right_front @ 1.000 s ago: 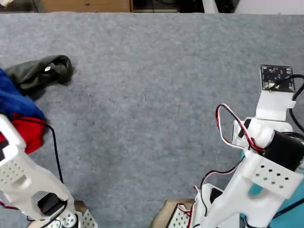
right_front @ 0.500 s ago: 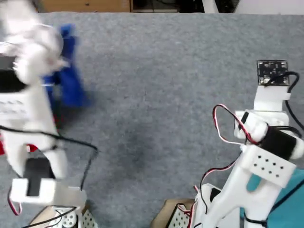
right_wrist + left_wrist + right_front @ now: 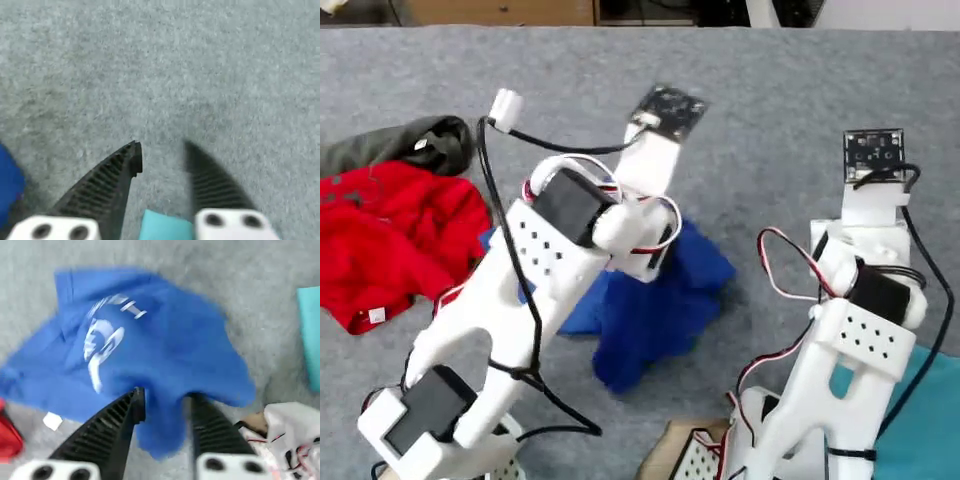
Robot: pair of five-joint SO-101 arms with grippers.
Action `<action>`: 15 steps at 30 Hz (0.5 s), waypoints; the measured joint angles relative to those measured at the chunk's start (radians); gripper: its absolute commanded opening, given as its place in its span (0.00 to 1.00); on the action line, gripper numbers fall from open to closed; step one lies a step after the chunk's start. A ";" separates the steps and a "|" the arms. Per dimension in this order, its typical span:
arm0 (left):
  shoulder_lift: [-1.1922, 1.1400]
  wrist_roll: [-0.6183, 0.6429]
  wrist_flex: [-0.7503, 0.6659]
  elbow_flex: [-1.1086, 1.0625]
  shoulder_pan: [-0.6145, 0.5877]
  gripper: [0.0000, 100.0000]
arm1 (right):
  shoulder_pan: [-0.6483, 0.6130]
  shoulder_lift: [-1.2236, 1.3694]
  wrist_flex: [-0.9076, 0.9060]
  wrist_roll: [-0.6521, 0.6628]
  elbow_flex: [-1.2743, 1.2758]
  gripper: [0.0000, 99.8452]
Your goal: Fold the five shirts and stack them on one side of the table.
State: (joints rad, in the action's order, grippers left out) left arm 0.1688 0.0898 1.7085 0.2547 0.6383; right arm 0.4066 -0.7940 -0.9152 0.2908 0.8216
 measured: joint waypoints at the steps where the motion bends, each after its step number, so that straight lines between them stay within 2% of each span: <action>1: 0.000 0.048 0.000 -0.002 -0.020 0.28 | -0.017 0.000 0.000 0.000 0.000 0.30; 3: 0.002 0.114 0.000 0.003 -0.092 0.26 | -0.068 0.000 0.000 0.000 0.000 0.30; 8: 0.002 0.133 0.009 0.046 -0.379 0.26 | -0.264 0.026 0.000 -0.008 0.000 0.30; 12: 0.002 0.091 0.018 0.040 -0.646 0.26 | -0.439 0.164 0.000 -0.089 -0.057 0.30; 15: -0.003 0.046 -0.003 -0.044 -0.847 0.26 | -0.526 0.333 0.000 -0.163 -0.176 0.29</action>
State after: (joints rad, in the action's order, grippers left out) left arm 0.1657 0.1358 1.7054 0.2102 -0.2087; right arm -0.1197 -0.4611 -0.9152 0.1281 0.6452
